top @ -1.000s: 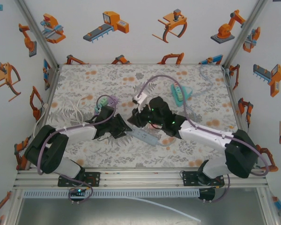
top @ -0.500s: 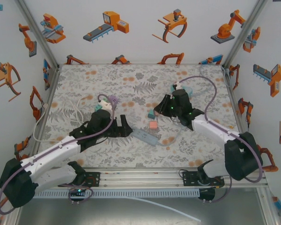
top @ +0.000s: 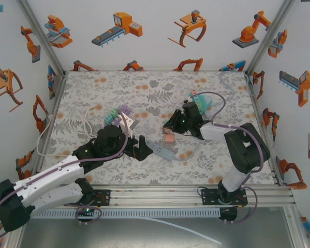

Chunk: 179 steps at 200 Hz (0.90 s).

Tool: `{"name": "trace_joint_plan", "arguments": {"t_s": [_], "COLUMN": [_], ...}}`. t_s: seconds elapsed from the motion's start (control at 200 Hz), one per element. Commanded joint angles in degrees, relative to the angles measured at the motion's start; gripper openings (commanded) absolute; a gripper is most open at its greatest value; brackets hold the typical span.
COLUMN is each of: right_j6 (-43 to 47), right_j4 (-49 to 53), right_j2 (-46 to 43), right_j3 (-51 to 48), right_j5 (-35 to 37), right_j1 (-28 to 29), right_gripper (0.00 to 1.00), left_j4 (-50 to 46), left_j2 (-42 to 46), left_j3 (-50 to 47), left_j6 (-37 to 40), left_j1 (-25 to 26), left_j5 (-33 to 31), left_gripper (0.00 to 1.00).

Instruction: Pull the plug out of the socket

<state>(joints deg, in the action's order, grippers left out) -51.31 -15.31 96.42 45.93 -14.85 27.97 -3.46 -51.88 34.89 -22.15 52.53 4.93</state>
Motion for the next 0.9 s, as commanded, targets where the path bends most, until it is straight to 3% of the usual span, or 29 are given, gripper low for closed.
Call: {"name": "trace_joint_plan", "arguments": {"t_s": [0.0,0.135,0.3,0.416,0.476,0.611,0.666,0.731,0.891], "right_j6": [0.06,1.73,5.09,12.76,18.24,29.42,31.86,31.1,19.46], "right_j4": [0.9,4.53,10.41,13.71,15.93,19.5,20.39,22.15,30.89], "right_j2": [-0.75,-4.84,-11.87,-17.8,-20.22,-20.2,-18.39,-15.3,-4.07], "right_j3": [-1.47,-2.59,-1.87,-0.23,1.06,5.59,7.97,11.62,23.9], "right_j5": [2.09,5.18,9.06,13.82,19.97,37.72,41.54,40.53,30.9], "right_j1": [-0.11,-0.1,-0.1,-0.1,-0.1,-0.32,-0.99,-3.71,-13.29], "right_gripper": [0.45,0.53,0.54,0.57,0.65,0.98,1.0,1.0,0.98], "left_j4": [0.86,1.01,1.03,0.78,0.84,1.46,1.36,1.18,1.19], "left_j2": [0.81,0.93,1.87,2.64,2.88,3.41,3.52,3.67,4.67], "left_j3": [-0.79,-0.82,-0.62,-0.88,-1.18,-1.93,-2.11,-2.33,-3.33], "left_j6": [1.33,1.37,1.41,1.19,0.93,0.28,-0.03,-0.47,-1.45], "left_j1": [0.39,0.38,0.38,0.46,0.45,0.47,0.49,0.46,0.54], "left_j5": [-1.26,-2.69,-3.52,-4.14,-4.54,-5.53,-5.75,-5.97,-6.4], "left_gripper": [0.97,0.97,0.97,0.97,0.97,0.97,0.97,0.97,0.97]}}
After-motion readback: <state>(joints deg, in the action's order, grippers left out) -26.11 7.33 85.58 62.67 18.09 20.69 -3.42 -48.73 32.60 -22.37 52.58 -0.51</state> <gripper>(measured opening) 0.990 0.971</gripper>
